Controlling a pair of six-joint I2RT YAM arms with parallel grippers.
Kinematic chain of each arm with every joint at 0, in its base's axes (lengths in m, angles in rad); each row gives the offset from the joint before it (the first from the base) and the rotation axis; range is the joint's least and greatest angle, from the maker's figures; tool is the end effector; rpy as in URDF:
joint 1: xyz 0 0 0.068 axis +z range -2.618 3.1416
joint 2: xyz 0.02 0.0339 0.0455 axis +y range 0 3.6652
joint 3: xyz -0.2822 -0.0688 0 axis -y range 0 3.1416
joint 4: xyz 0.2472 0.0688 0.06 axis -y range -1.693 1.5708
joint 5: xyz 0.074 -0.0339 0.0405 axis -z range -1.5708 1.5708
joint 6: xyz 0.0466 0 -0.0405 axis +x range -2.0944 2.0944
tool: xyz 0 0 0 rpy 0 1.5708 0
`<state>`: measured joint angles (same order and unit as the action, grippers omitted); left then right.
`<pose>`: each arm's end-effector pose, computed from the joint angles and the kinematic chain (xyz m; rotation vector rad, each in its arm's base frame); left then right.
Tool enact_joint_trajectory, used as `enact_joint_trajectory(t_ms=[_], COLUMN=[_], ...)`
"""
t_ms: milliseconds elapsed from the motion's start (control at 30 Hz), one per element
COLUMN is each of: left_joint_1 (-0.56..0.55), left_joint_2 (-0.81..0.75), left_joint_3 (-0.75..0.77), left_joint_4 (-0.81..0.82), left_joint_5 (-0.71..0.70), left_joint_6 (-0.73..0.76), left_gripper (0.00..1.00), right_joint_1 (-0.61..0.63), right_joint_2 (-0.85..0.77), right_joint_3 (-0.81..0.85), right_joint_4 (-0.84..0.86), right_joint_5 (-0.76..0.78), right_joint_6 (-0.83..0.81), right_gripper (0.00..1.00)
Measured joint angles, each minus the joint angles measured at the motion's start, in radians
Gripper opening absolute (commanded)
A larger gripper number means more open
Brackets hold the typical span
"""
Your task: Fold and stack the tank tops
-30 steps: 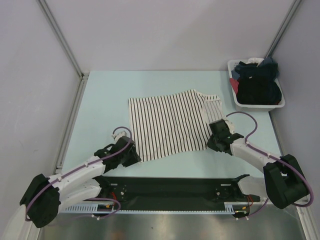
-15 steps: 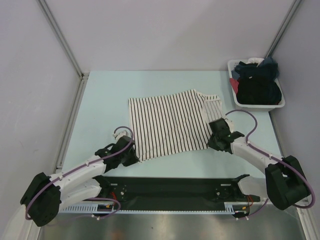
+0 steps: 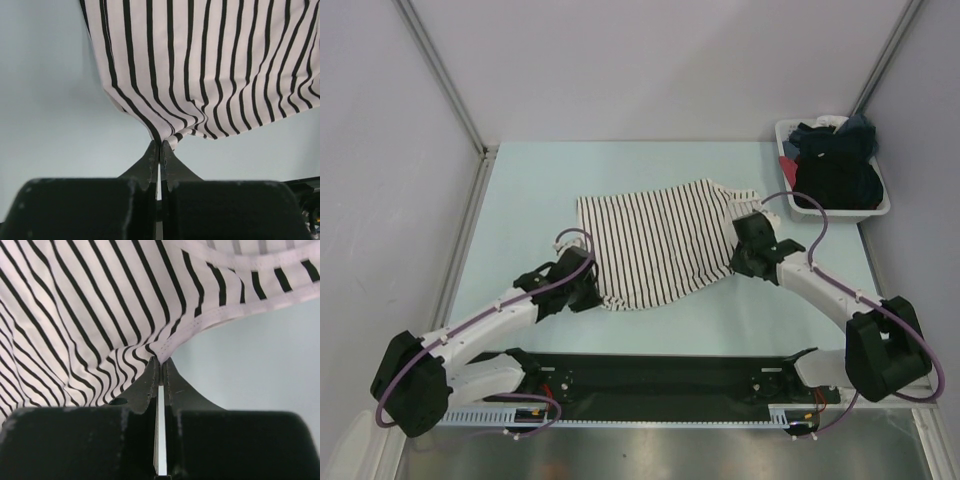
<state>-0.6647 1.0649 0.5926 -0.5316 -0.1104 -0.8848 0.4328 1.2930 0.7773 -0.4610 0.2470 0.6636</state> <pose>0.1569 -0.1164 0.1998 -0.3307 2.6078 -0.4318 0.2353 0.0962 0.2164 0.3833 2.4796 0.1344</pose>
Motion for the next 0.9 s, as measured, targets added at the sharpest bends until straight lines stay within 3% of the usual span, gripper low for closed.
enact_joint_trajectory(t_ms=[467,900], left_joint_1=[0.197,0.276], left_joint_2=[0.029,0.261], left_joint_3=[0.072,0.211], left_joint_4=[-0.031,0.003], left_joint_5=[0.008,0.008], left_joint_6=[0.111,0.196], left_gripper=[0.00,0.00], right_joint_1=[-0.079,-0.102], right_joint_2=[0.247,0.410], right_joint_3=[0.221,0.405], right_joint_4=[-0.002,-0.023], right_joint_5=[-0.066,-0.094], right_joint_6=[-0.089,-0.130], right_gripper=[0.00,0.00])
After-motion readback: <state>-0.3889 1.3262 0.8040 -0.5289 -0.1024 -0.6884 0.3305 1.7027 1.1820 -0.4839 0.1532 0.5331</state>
